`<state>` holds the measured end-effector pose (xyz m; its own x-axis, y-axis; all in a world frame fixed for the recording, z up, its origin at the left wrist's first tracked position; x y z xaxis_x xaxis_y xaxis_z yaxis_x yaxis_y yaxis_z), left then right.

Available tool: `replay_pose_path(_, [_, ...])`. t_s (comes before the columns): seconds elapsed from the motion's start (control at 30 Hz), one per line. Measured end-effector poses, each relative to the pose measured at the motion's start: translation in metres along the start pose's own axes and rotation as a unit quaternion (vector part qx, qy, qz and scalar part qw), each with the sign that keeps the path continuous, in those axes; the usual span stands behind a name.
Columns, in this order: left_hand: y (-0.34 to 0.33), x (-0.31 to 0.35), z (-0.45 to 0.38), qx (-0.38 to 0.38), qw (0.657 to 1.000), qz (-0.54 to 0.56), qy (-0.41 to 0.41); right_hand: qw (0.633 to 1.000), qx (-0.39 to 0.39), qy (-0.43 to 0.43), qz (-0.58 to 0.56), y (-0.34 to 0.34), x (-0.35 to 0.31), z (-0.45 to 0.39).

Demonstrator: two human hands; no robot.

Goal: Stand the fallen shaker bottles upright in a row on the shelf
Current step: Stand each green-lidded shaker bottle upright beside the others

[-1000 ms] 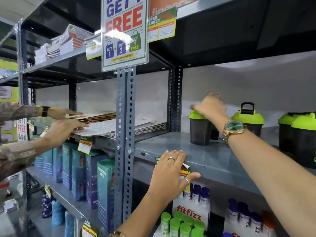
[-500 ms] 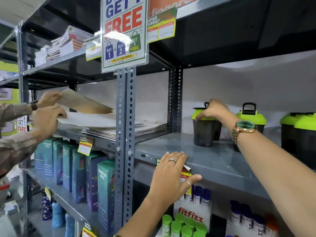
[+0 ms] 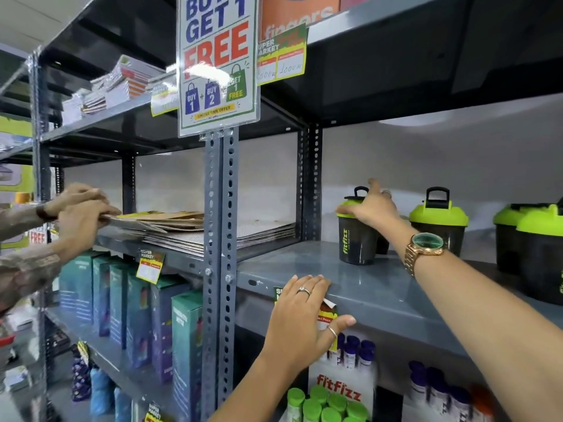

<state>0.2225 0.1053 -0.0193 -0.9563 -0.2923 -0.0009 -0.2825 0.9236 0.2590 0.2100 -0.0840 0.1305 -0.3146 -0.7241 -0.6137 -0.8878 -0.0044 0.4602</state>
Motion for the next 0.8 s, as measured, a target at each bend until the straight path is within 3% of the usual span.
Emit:
replay_pose_path(0.1, [0.001, 0.001, -0.001, -0.002, 1.000, 0.000, -0.002, 0.998, 0.012, 0.025, 0.053, -0.003, 0.000, 0.005])
replay_pose_path(0.53, [-0.002, -0.001, 0.001, -0.008, 1.000, 0.007, -0.009, 0.998, -0.050, 0.011, -0.033, -0.003, 0.006, 0.006])
replay_pose_path(0.67, [-0.001, 0.001, 0.001, -0.022, 1.000, -0.005, -0.015, 0.993, 0.058, 0.098, -0.019, 0.027, -0.002, 0.020])
replay_pose_path(0.8, [0.004, 0.004, -0.006, -0.014, 1.000, -0.003, -0.002, 0.963, 0.181, 0.197, 0.021, 0.068, -0.006, 0.036])
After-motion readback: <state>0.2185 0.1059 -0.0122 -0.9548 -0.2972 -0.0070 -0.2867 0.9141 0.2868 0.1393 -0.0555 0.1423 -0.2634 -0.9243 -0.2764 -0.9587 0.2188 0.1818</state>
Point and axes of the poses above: each hand's wrist, its own z-axis away from the middle knuckle, its own y-axis out of the back of the hand, x = y × z, the point moved 5 cm from there along -z, towards the middle knuckle, and after that the axes turned 13 degrees about x, right-handed, at the moved point
